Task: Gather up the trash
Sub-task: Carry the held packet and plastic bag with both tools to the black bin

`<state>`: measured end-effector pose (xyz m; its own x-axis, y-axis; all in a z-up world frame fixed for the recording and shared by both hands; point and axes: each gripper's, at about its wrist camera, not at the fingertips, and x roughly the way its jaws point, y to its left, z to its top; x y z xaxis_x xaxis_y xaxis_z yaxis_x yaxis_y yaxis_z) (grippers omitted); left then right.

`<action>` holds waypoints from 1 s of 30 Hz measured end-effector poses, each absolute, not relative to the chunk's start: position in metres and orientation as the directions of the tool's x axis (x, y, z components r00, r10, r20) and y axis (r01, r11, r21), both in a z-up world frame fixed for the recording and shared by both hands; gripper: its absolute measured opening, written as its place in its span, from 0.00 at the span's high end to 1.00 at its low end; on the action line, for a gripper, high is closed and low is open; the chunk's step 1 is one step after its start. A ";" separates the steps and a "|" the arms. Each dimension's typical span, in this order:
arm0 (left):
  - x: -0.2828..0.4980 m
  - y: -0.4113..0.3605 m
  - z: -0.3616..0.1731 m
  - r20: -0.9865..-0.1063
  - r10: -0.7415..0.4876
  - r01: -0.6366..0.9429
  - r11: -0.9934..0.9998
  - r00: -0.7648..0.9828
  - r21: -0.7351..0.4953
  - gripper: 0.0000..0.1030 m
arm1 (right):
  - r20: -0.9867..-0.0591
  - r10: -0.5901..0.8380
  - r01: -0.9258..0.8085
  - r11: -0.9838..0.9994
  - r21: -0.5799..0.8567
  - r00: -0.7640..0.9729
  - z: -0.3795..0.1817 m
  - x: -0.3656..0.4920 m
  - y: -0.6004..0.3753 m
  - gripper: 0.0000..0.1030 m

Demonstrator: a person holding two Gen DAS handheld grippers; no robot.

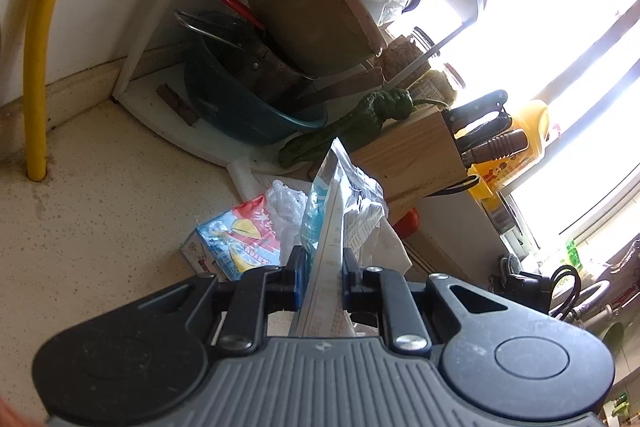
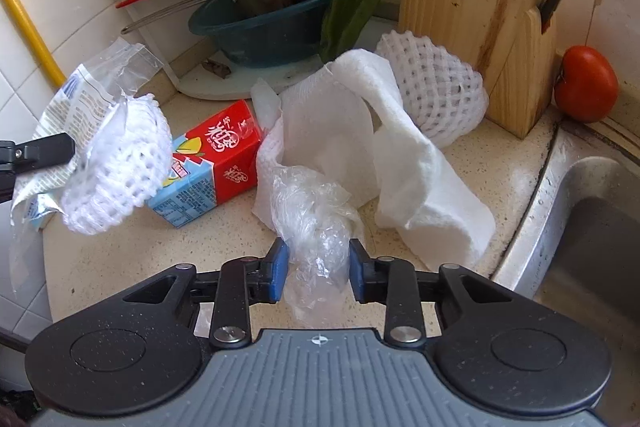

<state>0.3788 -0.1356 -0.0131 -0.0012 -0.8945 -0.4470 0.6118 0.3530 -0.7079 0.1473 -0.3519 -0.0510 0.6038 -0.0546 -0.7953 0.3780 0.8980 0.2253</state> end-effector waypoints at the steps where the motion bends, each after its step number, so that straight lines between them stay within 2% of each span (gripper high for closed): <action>1: 0.380 -0.134 -0.012 -0.446 -0.895 0.609 0.356 0.004 -0.709 0.88 | -0.791 -0.054 0.375 0.898 0.228 0.609 -0.049 0.147 -0.351 0.64; 30: 0.368 -0.131 -0.010 -0.434 -0.901 0.605 0.345 0.000 -0.717 0.88 | -0.736 -0.032 0.355 0.889 0.288 0.676 -0.017 0.119 -0.344 0.64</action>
<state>0.3678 -0.1305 -0.0097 -0.0003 -0.9011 -0.4337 0.6052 0.3451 -0.7174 0.1193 -0.3441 -0.0174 0.6760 -0.0316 -0.7362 0.3550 0.8895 0.2878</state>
